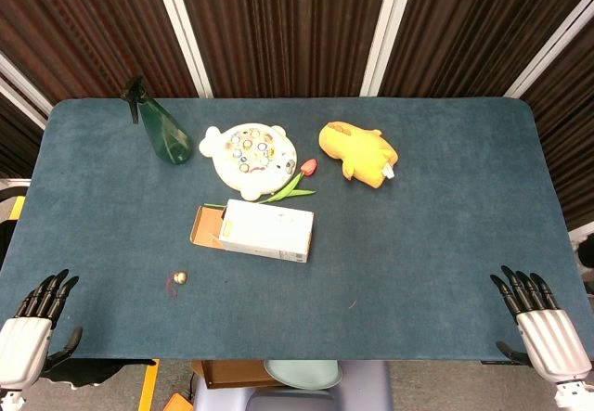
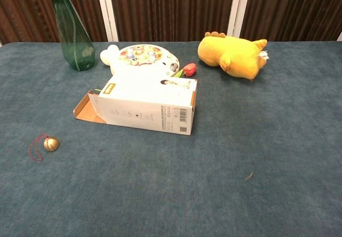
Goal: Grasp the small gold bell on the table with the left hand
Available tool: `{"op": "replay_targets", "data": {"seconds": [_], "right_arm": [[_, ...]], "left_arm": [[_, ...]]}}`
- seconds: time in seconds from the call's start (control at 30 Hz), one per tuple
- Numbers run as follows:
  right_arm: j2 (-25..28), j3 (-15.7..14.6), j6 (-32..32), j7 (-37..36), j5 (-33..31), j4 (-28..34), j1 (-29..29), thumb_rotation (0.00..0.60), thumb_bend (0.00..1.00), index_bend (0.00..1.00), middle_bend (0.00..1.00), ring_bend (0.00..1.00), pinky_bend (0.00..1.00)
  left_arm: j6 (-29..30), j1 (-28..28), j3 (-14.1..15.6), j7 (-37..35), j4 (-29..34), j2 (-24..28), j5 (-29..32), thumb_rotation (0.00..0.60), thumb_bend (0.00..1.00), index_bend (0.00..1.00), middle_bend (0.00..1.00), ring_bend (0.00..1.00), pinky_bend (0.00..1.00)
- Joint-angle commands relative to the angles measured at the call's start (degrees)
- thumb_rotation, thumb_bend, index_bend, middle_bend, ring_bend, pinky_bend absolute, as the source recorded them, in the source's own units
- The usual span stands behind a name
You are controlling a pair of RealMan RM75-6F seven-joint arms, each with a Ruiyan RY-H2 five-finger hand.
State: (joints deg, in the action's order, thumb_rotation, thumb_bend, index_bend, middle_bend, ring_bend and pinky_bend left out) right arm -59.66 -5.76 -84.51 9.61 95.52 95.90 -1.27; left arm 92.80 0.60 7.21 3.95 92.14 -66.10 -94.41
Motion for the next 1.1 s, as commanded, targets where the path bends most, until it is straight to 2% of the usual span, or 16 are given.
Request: {"op": "replay_targets", "data": {"seconds": [0.03,0.13,0.2,0.27,0.33,0.37,0.43,0.53,0.67,0.83,1.1], "right_arm": [[-0.14,-0.04,0.5,0.09,0.02,0.13,0.24,0.6,0.24,0.0,0.0,0.0,0.0],[-0.23,-0.18,1.01,0.09,0.12,0.17,0.43,0.6,0.24,0.0,0.0,0.0,0.0],[-0.13,-0.33,1.23,-0.27,0.44,0.22,0.59,0.6,0.24,0.0,0.0,0.0,0.0],[-0.29,-0.16,1.41,-0.08,0.23,0.0,0.7,0.6,0.24,0.0,0.0,0.0,0.0],[-0.59,0.01,2.04,0.2,-0.3,0.25,0.93,0.6,0.24,0.0,0.0,0.0,0.0],[-0.65,-0.02,2.38,0.24,-0.2,0.46,1.14,0.6,0.24,0.0,0.0,0.0,0.0],[-0.67,-0.1,2.37,0.28,0.18,0.45,1.24,0.6,0.24,0.0,0.0,0.0,0.0],[-0.66,-0.08,2.49,0.26,-0.04,0.4,1.25,0.6,0.24,0.0,0.0,0.0,0.0],[-0.56,-0.1,2.68,0.02,-0.14,0.4,1.36,0.6,0.24,0.0,0.0,0.0,0.0],[-0.47,0.03,2.63,-0.25,-0.42,0.33,1.38,0.6,0.24,0.0,0.0,0.0,0.0],[-0.53,0.06,2.96,-0.01,-0.68,0.37,1.51,0.6,0.24,0.0,0.0,0.0,0.0]], "left_arm": [[-0.52,0.08,0.29,-0.15,-0.22,-0.31,-1.13,0.6,0.41,0.0,0.0,0.0,0.16],[-1.96,1.19,-0.35,-1.07,-0.93,-2.28,-2.01,0.6,0.41,0.0,0.01,0.01,0.18],[-2.75,2.22,-1.87,-1.07,-2.35,-5.51,-1.99,0.6,0.41,0.0,0.11,0.1,0.26],[-3.58,3.72,-3.5,-1.2,-4.67,-9.24,-2.48,0.6,0.41,0.02,0.35,0.35,0.51],[-5.22,4.94,-4.44,-2.04,-6.41,-12.51,-2.02,0.6,0.41,0.09,0.67,0.68,0.85],[-6.63,5.93,-5.02,-2.72,-7.46,-14.54,-1.65,0.6,0.41,0.13,0.78,0.79,0.93],[-8.28,7.13,-6.0,-2.51,-9.24,-17.49,-0.91,0.6,0.41,0.23,0.94,0.95,1.0],[-10.62,8.84,-7.6,0.6,-12.87,-21.96,0.48,0.6,0.41,0.31,1.0,1.0,1.0],[-15.14,10.83,-9.58,3.64,-15.76,-25.79,4.58,0.6,0.41,0.32,1.0,1.0,1.0],[-18.99,12.42,-11.01,5.69,-18.22,-28.09,8.55,0.6,0.41,0.36,1.0,1.0,1.0],[-18.39,13.4,-11.87,5.58,-22.51,-30.58,9.69,0.6,0.41,0.43,1.0,1.0,1.0]]}}
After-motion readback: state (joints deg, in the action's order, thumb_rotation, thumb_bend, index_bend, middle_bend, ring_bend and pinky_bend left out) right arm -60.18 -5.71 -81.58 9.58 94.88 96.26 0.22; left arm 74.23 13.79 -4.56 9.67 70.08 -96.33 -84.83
